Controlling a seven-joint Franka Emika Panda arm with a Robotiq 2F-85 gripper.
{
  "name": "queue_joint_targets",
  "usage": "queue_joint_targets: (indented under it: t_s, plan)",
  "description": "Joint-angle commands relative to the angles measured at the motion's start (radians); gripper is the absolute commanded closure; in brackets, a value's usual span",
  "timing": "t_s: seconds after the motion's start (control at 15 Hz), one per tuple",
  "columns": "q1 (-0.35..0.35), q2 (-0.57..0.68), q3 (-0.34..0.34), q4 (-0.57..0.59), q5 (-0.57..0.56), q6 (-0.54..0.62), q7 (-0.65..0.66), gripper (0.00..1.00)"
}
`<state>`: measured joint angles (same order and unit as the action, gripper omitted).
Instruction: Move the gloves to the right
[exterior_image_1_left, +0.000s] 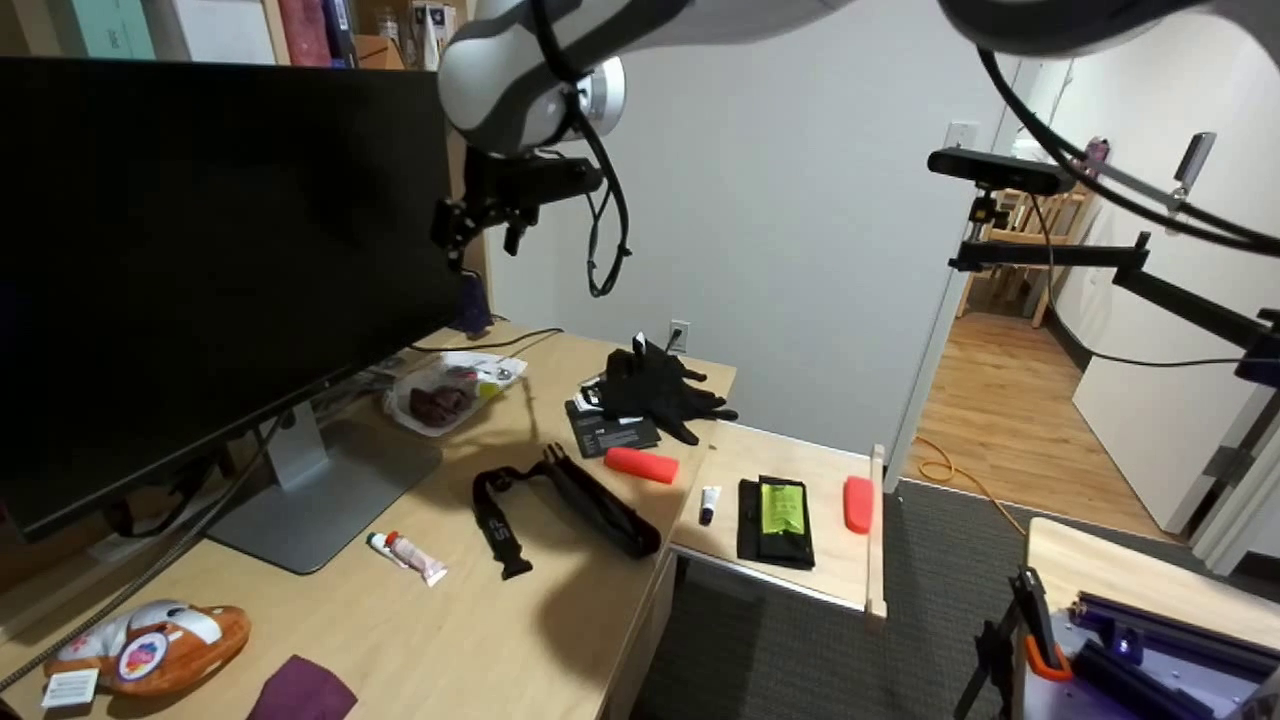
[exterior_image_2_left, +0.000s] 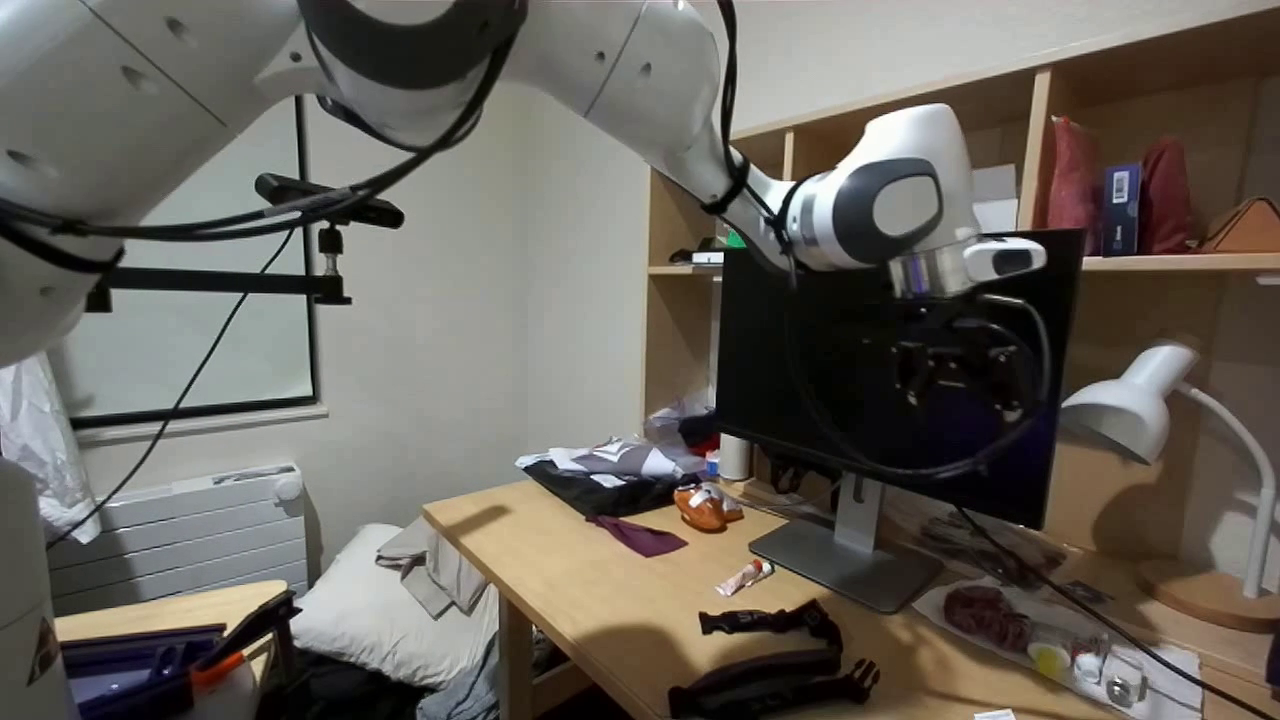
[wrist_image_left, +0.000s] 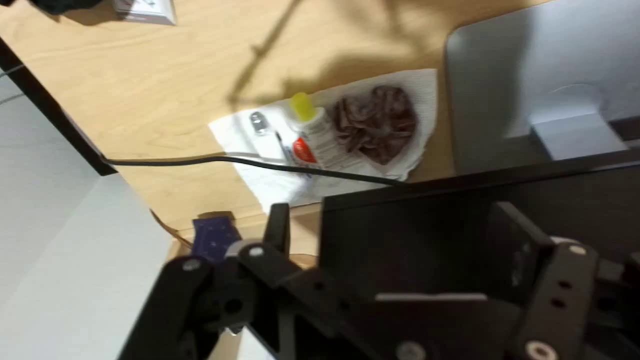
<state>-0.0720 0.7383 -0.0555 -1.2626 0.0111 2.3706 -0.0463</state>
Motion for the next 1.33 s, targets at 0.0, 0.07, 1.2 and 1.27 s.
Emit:
queue_joint_targets:
  t_s: [0.0,0.07,1.2,1.27]
  plan:
    - [0.087,-0.18,0.01,-0.233,-0.032,0.039,0.068,0.0]
    - [0.107,-0.206,0.011,-0.274,-0.036,0.071,0.08,0.0]
    - [-0.035,-0.54,0.01,-1.095,-0.054,0.475,-0.143,0.0]
    - [-0.037,-0.556,0.005,-1.113,-0.061,0.447,-0.157,0.0]
